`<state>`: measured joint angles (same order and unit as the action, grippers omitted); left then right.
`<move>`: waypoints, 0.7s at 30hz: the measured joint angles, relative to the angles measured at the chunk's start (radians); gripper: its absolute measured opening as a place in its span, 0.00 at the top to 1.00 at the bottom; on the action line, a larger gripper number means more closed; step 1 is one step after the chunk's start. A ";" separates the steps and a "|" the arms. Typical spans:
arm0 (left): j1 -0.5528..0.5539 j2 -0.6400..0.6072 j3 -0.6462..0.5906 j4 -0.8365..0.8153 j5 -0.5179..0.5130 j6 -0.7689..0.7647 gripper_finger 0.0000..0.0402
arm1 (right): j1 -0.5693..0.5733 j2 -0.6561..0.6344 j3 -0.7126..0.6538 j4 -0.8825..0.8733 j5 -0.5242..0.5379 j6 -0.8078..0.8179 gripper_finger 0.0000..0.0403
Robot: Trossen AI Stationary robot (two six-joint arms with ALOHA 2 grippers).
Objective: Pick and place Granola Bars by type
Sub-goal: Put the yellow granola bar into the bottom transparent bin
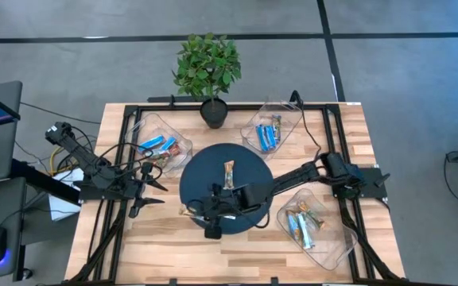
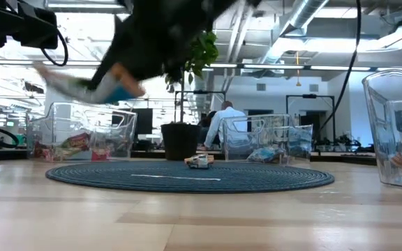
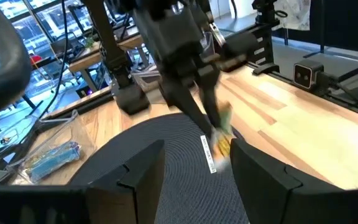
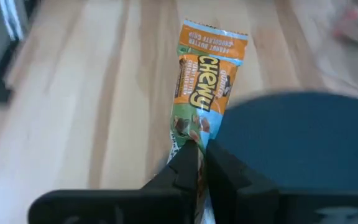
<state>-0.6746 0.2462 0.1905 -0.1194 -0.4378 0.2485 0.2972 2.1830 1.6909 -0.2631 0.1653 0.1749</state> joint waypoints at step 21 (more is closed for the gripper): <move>0.000 0.000 0.000 0.003 0.001 0.001 0.56 | 0.362 -0.307 0.008 -1.145 0.381 0.852 0.96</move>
<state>-0.6746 0.2462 0.1905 -0.1162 -0.4370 0.2497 0.6588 1.8763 1.6985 -1.4081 0.5459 1.0265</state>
